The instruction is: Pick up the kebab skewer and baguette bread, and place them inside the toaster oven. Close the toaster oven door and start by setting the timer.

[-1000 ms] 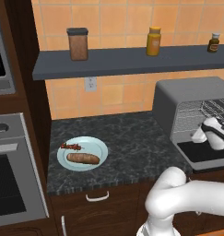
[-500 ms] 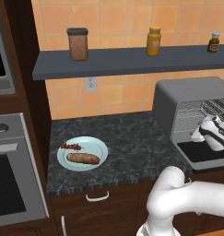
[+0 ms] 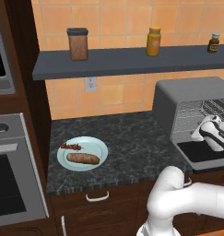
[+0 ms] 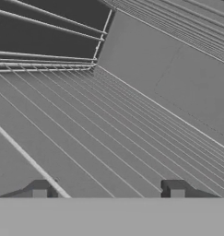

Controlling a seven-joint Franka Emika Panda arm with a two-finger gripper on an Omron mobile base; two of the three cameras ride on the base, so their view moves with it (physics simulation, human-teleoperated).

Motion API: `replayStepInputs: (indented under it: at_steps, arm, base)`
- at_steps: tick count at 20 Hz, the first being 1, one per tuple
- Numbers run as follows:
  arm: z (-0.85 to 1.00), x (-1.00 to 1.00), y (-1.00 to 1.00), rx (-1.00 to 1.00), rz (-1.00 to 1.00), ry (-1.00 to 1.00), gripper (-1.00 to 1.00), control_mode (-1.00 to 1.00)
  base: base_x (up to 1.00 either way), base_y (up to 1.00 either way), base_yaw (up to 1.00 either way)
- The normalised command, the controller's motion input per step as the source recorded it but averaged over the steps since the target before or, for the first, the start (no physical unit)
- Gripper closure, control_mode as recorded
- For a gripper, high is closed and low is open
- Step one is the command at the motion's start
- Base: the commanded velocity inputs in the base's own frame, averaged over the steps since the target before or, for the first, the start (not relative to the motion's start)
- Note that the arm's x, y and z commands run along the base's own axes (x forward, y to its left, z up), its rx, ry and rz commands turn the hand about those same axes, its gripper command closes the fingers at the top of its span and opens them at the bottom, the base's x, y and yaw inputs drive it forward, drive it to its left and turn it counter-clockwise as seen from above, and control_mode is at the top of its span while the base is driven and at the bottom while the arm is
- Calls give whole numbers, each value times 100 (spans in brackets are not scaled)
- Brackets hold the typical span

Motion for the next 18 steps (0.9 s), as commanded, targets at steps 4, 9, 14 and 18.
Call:
replayStepInputs:
  at_steps: [4, 9, 14, 18]
  arm:
    - [-26, 25, 0, 0, 0, -7, 100, -100]
    - [-17, 14, 0, 0, 0, -9, 100, -100]
    - [-1, 0, 0, 0, 0, -6, 100, -100]
    - [0, 0, 0, 0, -1, 0, 100, -100]
  base:
    - [0, 0, 0]
    - [0, 0, 0]
    - [0, 0, 0]
    - [0, 0, 0]
